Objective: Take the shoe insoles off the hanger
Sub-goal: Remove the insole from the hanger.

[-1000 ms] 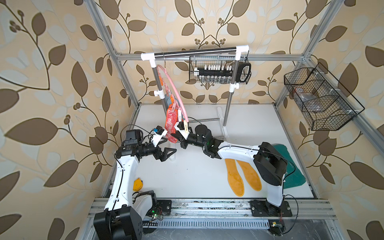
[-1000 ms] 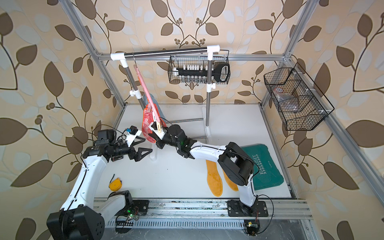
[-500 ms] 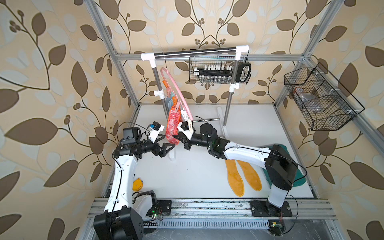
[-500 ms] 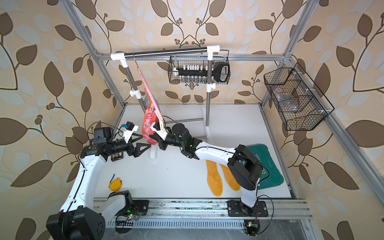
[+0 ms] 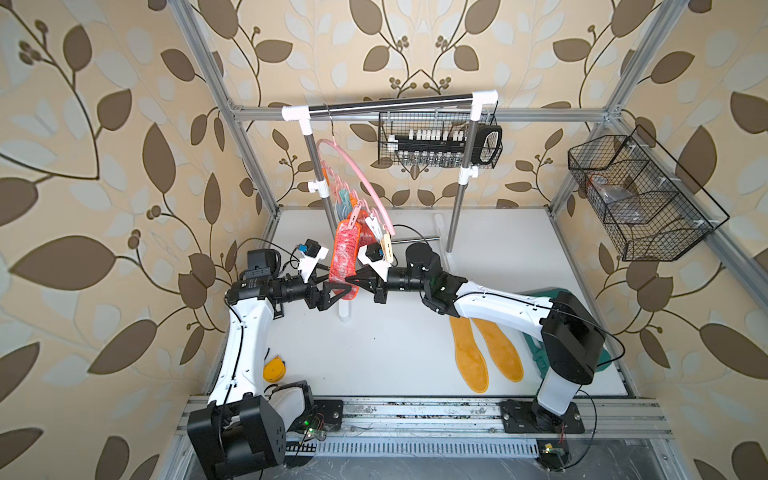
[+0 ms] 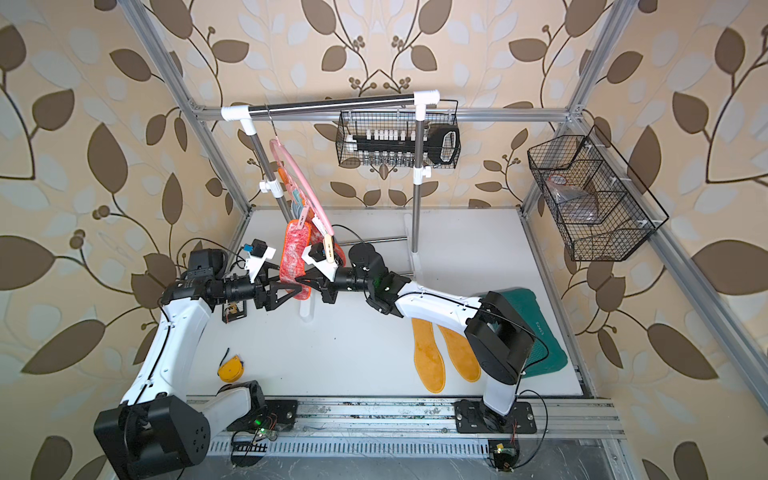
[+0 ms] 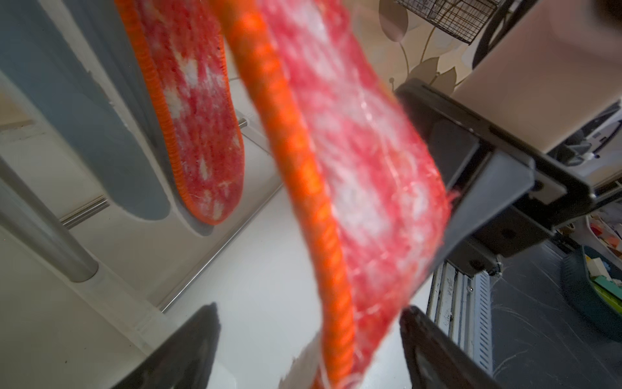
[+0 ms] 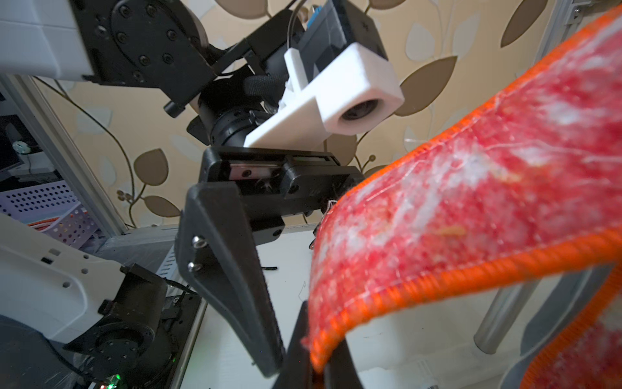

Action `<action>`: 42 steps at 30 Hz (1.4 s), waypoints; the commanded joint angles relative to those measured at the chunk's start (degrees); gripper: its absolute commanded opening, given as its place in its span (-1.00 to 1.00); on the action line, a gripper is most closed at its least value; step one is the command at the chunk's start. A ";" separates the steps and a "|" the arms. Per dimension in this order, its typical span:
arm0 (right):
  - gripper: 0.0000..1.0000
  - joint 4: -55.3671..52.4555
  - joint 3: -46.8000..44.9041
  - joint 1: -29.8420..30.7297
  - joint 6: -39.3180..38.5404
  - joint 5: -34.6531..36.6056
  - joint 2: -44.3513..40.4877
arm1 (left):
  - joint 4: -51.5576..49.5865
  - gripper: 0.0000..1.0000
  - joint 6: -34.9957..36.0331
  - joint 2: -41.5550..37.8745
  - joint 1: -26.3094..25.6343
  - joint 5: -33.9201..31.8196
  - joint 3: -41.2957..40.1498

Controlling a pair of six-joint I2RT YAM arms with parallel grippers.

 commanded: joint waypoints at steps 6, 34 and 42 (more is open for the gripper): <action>-0.87 3.18 -0.55 -0.18 2.81 -1.19 -0.91 | -5.11 0.02 8.39 -1.21 0.54 7.28 0.75; 0.95 10.01 -12.10 -0.40 7.91 8.58 -3.20 | -8.98 -1.00 14.76 -1.32 0.55 8.33 -0.37; 0.96 16.80 -17.57 -0.68 12.25 18.31 -3.25 | -8.33 -1.00 14.69 -2.08 0.55 6.08 -0.66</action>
